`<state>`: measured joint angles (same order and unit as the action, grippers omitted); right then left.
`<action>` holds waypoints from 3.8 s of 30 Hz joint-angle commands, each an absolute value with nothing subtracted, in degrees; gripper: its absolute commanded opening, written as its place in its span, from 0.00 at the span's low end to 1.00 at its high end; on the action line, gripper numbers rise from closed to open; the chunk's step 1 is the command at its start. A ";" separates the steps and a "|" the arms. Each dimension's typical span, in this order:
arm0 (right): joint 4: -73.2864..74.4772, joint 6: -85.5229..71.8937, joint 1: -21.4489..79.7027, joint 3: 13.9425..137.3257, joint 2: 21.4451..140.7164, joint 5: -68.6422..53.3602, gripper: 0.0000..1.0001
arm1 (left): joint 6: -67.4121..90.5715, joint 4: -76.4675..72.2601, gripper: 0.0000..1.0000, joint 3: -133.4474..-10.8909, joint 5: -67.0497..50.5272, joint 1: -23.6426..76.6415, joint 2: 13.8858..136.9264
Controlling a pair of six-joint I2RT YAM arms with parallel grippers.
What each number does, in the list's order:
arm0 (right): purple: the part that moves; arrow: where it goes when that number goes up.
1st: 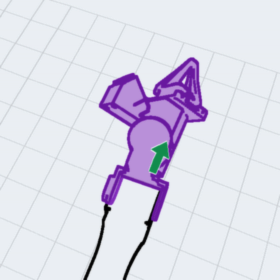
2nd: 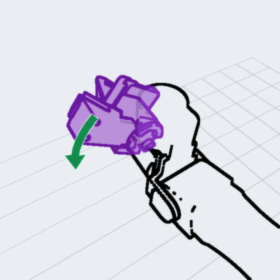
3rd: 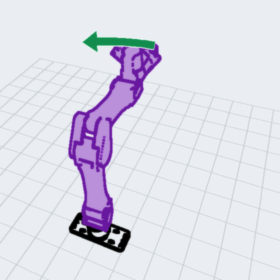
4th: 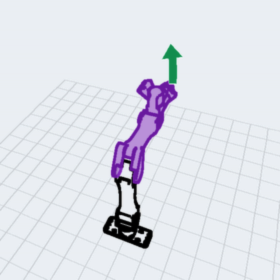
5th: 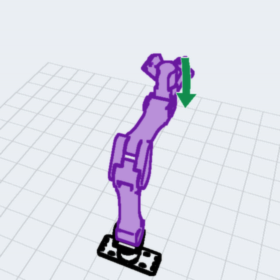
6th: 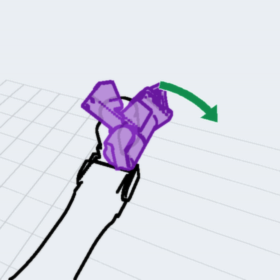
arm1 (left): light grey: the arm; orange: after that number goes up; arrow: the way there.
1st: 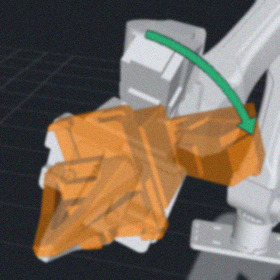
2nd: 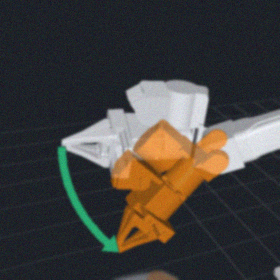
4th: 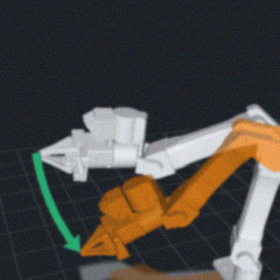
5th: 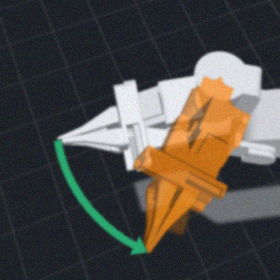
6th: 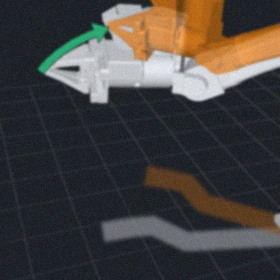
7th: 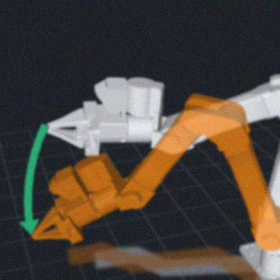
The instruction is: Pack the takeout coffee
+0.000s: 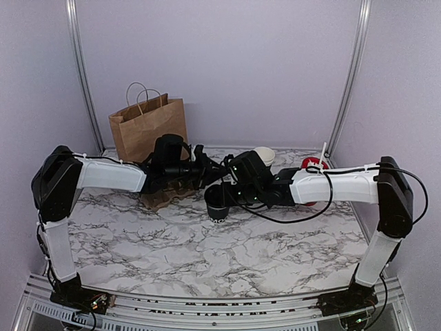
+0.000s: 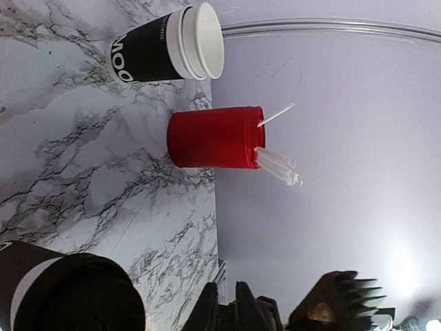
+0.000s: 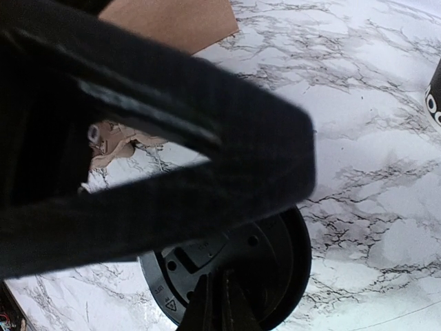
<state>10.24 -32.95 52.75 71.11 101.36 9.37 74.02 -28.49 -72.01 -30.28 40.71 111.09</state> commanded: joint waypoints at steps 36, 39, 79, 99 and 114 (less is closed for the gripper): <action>12.66 -32.61 52.65 72.53 103.70 9.84 0.05 | 74.84 -31.32 0.10 -63.82 -34.60 39.70 115.16; 12.89 -32.44 52.65 72.71 103.71 9.80 0.05 | 75.13 -33.26 0.10 -61.89 -34.75 39.90 115.61; -42.56 -55.50 39.09 42.37 101.05 -31.38 0.02 | 70.23 -24.09 0.11 -69.79 -34.54 39.77 112.66; -21.34 -45.97 38.94 66.58 98.75 -28.74 0.07 | 66.55 -16.89 0.11 -71.17 -28.52 35.12 102.77; -30.07 -59.04 39.13 73.85 119.38 -33.90 0.06 | 60.76 -9.03 0.11 -59.89 -23.66 24.97 89.10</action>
